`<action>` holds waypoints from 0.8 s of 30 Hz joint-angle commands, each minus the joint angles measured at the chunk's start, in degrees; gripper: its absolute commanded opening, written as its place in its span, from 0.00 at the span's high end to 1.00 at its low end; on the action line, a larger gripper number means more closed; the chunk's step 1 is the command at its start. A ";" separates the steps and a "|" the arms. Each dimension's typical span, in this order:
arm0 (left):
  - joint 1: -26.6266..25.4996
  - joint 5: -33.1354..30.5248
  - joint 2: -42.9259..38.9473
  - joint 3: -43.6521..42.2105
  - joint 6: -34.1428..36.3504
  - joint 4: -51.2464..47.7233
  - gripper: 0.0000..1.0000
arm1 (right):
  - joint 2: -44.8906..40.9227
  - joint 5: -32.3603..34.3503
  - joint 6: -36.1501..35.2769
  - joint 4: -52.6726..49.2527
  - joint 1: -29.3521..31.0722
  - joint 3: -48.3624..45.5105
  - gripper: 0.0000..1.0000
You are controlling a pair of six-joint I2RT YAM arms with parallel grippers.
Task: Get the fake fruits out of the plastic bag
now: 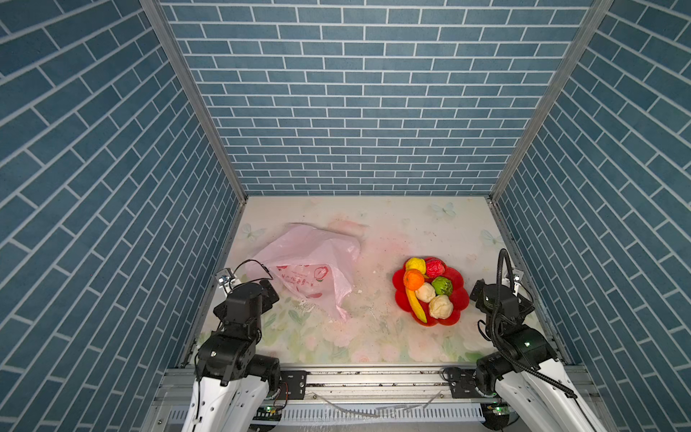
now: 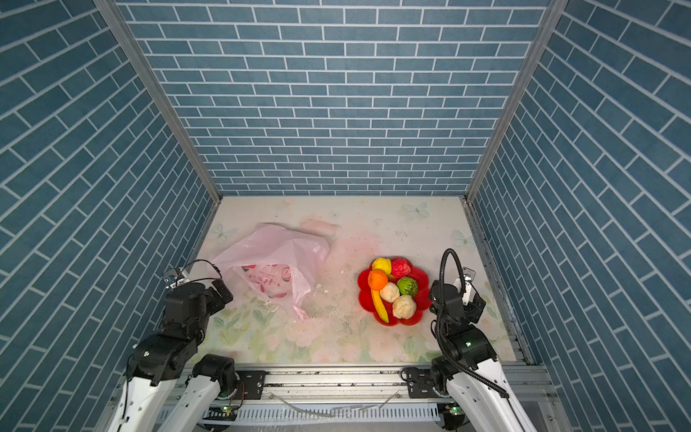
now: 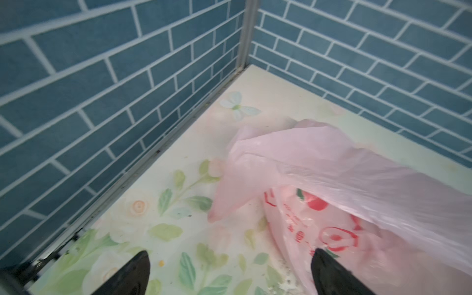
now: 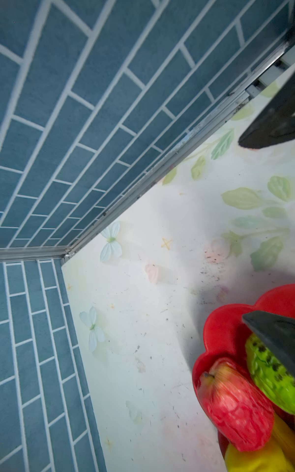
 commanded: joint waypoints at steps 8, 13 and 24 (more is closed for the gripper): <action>0.53 -13.73 15.05 -15.86 16.12 42.08 0.01 | 21.36 -2.93 -15.99 52.90 -5.80 -14.70 0.01; 4.99 -2.86 22.94 -21.39 20.72 60.71 0.01 | 38.93 -11.70 -19.29 63.84 -10.50 -9.55 0.01; 9.49 13.95 43.93 -19.48 26.83 82.31 0.01 | 54.30 -29.90 -21.64 74.54 -19.59 -3.71 0.01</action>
